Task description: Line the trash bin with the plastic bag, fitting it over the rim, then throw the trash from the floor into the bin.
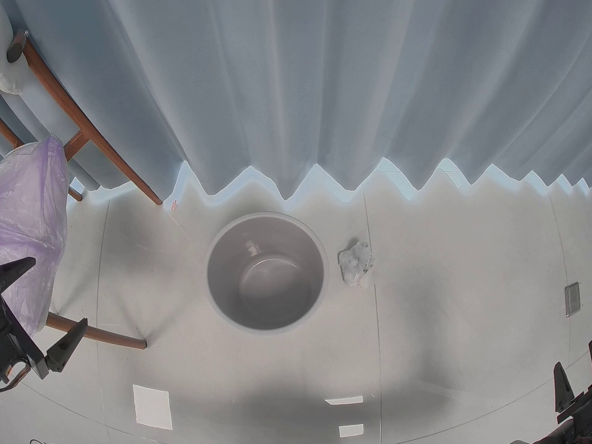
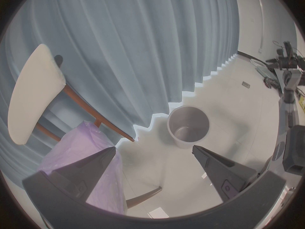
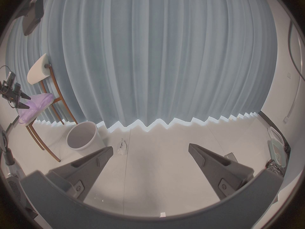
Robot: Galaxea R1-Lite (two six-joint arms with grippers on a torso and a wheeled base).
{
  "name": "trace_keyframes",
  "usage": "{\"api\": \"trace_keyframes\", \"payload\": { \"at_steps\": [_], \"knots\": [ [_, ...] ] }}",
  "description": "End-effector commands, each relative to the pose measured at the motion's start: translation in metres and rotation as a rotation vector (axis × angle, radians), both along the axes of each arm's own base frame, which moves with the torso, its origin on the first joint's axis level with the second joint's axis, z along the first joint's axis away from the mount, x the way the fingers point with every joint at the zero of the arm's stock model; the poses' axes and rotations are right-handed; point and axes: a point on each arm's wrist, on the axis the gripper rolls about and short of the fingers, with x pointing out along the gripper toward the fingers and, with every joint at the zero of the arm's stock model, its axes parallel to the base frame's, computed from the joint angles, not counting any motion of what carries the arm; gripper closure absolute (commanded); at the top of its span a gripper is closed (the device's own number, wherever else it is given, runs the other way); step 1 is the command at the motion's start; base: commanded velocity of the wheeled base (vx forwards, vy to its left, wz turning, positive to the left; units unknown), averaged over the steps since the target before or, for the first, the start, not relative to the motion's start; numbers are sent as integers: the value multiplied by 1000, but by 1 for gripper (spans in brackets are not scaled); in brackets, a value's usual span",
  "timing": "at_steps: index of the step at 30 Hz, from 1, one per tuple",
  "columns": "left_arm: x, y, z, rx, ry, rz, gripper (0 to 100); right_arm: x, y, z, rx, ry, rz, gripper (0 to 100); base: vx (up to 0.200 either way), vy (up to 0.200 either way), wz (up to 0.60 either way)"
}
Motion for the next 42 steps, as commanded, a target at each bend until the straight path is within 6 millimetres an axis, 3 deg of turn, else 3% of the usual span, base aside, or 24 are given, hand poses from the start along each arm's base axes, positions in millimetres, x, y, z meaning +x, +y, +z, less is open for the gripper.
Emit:
{"api": "trace_keyframes", "payload": {
  "at_steps": [1, 13, 25, 42],
  "knots": [
    [5, -2, -3, 43, 22, -17, 0, 0, 0, -5, 0, 1, 0, 0, 0, 0, 0],
    [8, -1, -9, 127, 43, 94, 0, 0, 0, -5, 0, 1, 2, 0, 0, 0, 0],
    [26, 1, -7, 218, 36, 446, 0, 0, 0, -5, 1, 1, 3, 0, 0, 0, 0],
    [80, 4, -25, 296, 166, 615, 0, 0, 0, -5, 0, 1, 8, 0, 0, 0, 0]
  ]
}}
